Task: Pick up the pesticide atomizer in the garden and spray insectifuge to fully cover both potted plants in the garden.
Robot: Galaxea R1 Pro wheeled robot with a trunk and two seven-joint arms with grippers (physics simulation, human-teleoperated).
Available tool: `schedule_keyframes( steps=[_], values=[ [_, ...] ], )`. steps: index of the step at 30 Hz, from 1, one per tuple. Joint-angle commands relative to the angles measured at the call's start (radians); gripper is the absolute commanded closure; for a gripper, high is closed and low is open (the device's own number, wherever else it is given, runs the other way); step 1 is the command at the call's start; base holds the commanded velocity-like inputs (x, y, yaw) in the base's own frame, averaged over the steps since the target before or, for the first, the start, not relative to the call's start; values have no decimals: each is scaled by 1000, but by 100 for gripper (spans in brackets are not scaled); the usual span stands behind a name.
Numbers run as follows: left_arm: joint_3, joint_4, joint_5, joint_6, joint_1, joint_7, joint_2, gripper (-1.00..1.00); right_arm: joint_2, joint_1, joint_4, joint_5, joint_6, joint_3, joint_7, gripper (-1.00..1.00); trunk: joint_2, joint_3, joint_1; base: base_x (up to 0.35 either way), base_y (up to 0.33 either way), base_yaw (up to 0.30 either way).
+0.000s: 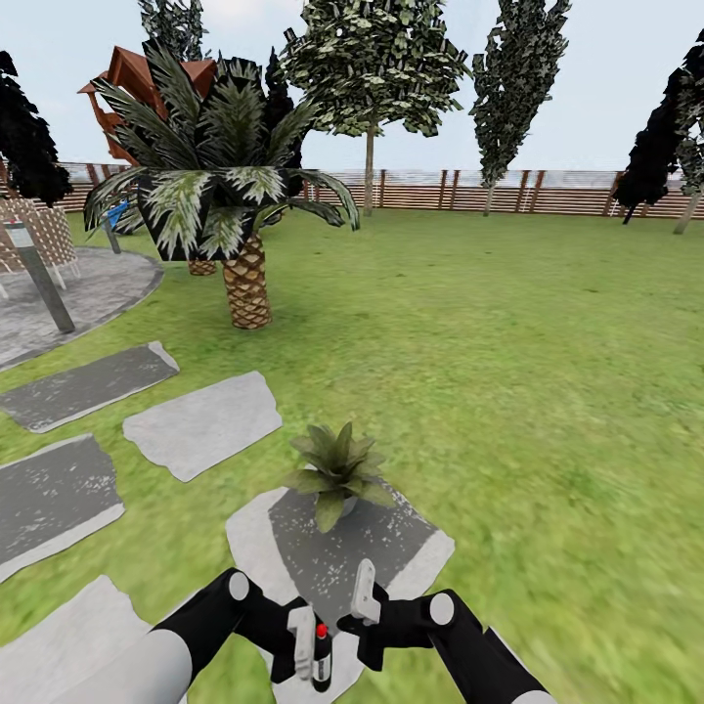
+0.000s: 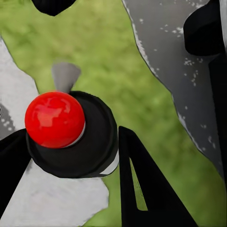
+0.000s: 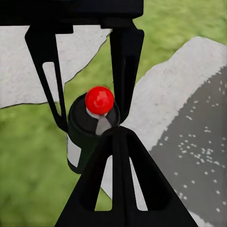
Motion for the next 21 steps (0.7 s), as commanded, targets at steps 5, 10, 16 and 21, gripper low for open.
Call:
schedule_keyframes(
  steps=[5, 10, 16, 21],
  values=[
    [0, 1, 18, -7, 0, -2, 0, 100, 0, 0, -2, 11, -7, -1, 1, 100, 0, -1, 0, 0, 0, 0],
    [1, -1, 21, -7, -1, -1, -1, 100, -1, 0, -2, 11, -7, -1, 1, 100, 0, -1, 0, 0, 0, 0],
    [2, 1, 22, -7, 0, -1, -8, 100, -2, 0, -2, 11, -7, -1, 1, 100, 0, -1, 0, 0, 0, 0],
    [3, 1, 22, -6, 0, 0, -20, 100, -2, 0, -2, 11, -7, -1, 1, 100, 0, -1, 0, 0, 0, 0]
  ],
)
